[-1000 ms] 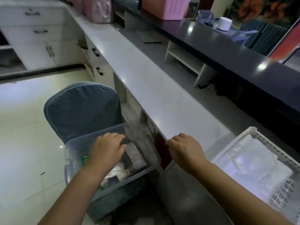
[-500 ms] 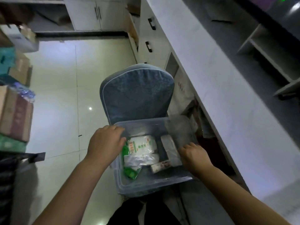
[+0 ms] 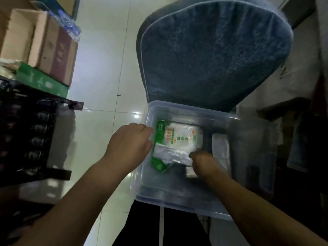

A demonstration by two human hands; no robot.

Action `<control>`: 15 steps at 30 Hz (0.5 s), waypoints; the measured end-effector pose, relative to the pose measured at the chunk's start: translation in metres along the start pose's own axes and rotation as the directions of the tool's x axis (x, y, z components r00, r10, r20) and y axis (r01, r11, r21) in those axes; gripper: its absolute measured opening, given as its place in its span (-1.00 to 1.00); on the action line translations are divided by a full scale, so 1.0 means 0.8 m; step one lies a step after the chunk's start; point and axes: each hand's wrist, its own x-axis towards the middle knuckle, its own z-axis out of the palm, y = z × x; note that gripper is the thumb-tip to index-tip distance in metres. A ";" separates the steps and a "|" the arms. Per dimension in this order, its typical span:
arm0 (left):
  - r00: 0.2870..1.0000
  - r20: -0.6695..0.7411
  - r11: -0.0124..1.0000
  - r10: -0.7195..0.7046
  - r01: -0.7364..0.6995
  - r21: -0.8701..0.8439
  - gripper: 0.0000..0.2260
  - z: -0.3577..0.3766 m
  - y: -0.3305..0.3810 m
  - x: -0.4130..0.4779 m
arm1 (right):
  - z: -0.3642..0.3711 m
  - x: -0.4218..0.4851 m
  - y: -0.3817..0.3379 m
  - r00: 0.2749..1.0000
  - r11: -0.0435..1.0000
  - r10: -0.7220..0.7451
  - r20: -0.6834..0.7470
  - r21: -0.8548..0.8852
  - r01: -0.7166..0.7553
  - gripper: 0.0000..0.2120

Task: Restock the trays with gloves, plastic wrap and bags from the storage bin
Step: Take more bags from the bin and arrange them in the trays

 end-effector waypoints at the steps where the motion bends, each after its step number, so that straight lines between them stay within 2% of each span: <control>1: 1.000 0.014 1.000 -0.003 0.003 0.004 -0.79 0.013 -0.002 0.003 | 0.014 0.019 0.001 1.000 1.000 -0.007 0.019 -0.024 0.007 -0.72; 5: 0.998 0.053 1.000 -0.014 0.013 0.022 -0.77 0.057 -0.013 0.010 | 0.062 0.075 -0.005 0.999 0.999 -0.033 -0.003 -0.030 0.033 -0.63; 10: 0.998 0.046 0.999 -0.031 0.030 0.014 -0.77 0.089 -0.025 0.014 | 0.099 0.106 -0.023 0.994 0.996 0.035 -0.106 0.090 -0.026 -0.70; 15: 0.998 0.024 0.998 -0.059 0.059 0.008 -0.74 0.099 -0.028 0.017 | 0.104 0.106 -0.024 0.999 0.999 0.016 -0.043 0.051 -0.013 -0.75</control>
